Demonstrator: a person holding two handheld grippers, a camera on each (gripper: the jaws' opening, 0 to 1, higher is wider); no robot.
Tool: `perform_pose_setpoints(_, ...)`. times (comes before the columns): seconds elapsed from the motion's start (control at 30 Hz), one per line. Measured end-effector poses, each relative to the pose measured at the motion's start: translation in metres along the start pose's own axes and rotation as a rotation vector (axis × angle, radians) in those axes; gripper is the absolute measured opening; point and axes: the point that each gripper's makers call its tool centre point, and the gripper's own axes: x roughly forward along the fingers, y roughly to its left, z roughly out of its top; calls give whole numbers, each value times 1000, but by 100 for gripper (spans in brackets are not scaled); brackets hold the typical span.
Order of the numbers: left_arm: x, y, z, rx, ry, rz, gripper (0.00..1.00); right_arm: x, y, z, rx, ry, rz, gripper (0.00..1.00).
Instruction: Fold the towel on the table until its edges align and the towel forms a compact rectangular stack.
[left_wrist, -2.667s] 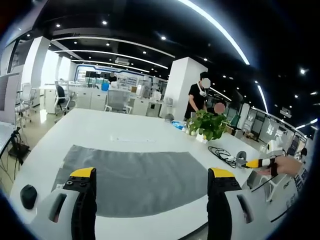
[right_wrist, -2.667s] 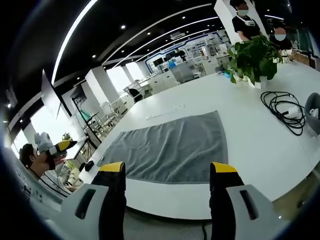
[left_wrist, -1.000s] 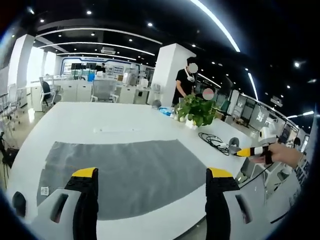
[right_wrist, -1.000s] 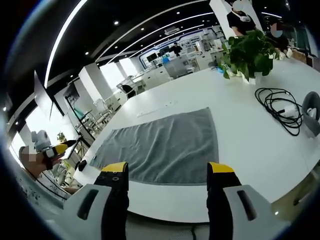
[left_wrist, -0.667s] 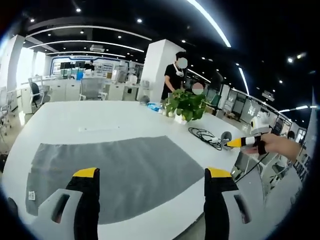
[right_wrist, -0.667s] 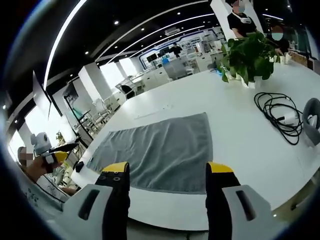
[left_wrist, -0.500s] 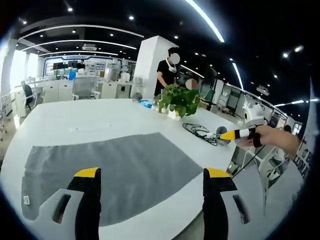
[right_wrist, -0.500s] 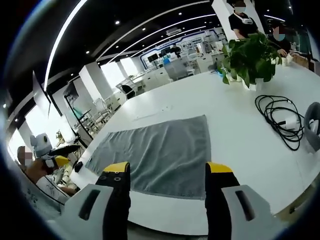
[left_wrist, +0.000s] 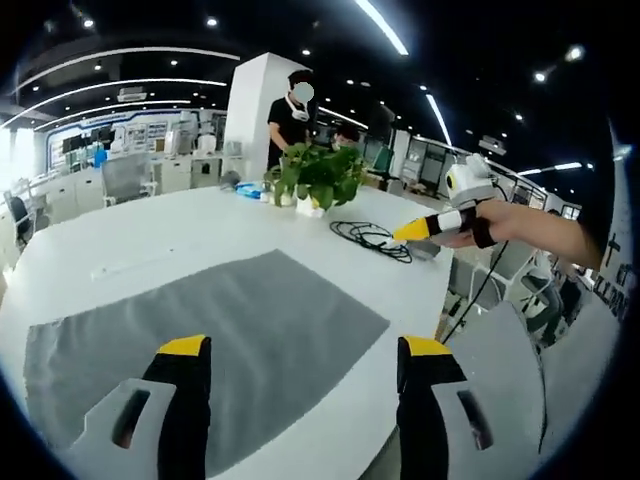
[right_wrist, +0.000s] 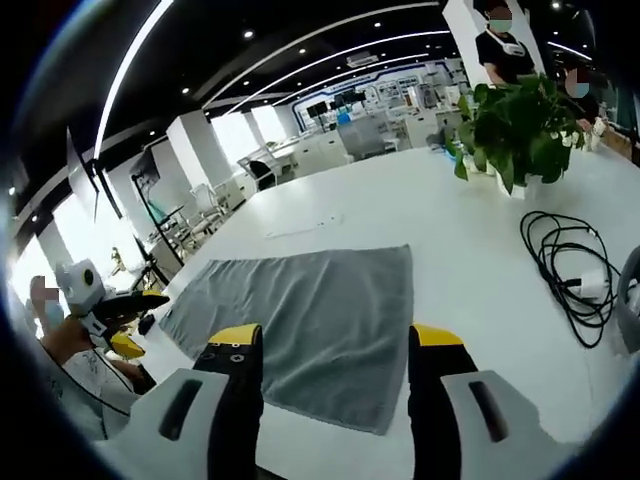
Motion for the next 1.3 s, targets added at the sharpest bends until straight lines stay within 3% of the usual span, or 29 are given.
perform_pose_setpoints(0.23,36,-14,-7,33,18,-71,69,17,-13,18,-36,-8,12,56)
perform_pose_setpoints(0.67,97,-27,-16,133,66,-121,59,59,-41,35,-135,31,17,49)
perform_pose_setpoints(0.87,120,-41,-17,183,56,-147,55,84,-52,44,-186,45,23,48)
perform_pose_setpoints(1.17,154,-68,-36,268,114,-187,47,130,-85,39,-258,115,-36,36)
perform_pose_setpoints(1.3,167,-80,-41,289,121,-222,45,147,-98,32,-247,116,-53,32)
